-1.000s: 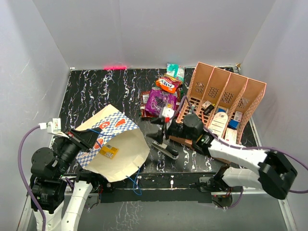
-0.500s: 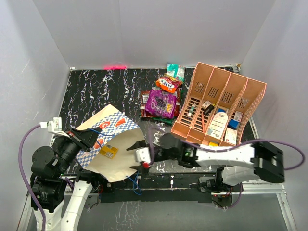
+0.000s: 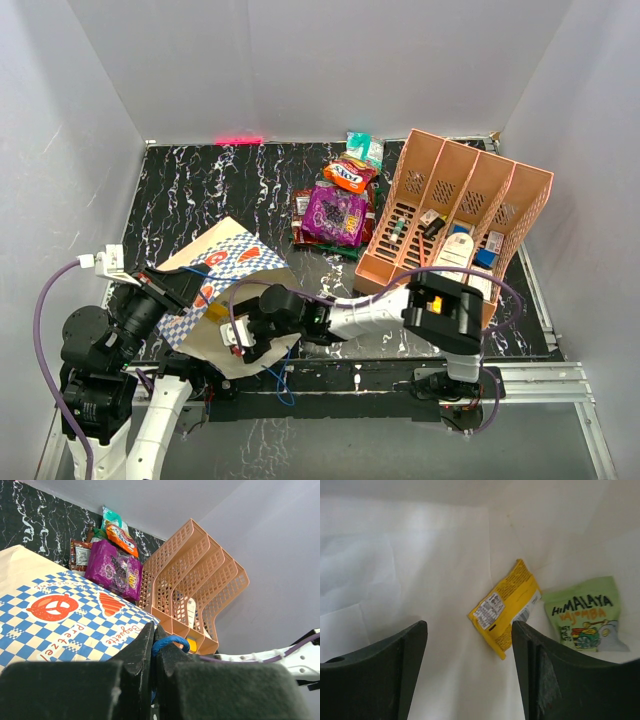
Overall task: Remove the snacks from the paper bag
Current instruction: Take out the snack from the paper bag.
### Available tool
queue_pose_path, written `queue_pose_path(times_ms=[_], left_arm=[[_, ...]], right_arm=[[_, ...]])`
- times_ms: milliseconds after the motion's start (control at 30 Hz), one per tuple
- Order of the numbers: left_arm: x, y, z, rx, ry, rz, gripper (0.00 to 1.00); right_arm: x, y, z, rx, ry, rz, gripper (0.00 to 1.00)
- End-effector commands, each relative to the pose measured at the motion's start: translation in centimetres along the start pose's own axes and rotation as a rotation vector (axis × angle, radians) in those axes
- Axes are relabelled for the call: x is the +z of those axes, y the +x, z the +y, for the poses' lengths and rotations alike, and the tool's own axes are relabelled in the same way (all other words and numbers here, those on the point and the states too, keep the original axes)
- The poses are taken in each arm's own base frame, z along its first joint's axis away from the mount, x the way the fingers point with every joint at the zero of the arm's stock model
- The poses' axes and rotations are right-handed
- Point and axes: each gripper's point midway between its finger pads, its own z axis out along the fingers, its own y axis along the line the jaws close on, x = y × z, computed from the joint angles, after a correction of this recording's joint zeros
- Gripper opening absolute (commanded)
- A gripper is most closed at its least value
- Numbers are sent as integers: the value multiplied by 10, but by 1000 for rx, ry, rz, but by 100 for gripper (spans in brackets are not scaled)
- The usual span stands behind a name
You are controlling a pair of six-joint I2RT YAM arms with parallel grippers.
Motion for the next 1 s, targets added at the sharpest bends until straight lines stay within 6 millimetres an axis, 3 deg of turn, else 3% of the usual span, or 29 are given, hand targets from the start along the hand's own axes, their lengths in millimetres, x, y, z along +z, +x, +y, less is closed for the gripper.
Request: queue_pose_path(times_ms=[0,233,367,533,633,867,967], left_arm=[[-2,-5,-11,-3,39,-4,0],[0,0,-9,-24,45,2,0],[2,1,-9,-24,50,9,0],[3,1,-9,-21,52,13,0],[3,1,-10,-19,53,12,0],[-1,-2,-11,5,46,9,0],[-1,-2,-9,10,37,8,0]], right_arm=[[17,-16,-34,-2,141,-68,70],[19,-2,-66,461,456,-120,70],[24,11,-70,615,531,-117,71],[40,15,-71,681,536,-140,80],[51,23,-69,705,543,-128,97],[69,58,-54,674,518,20,98],[67,68,-44,679,496,60,92]])
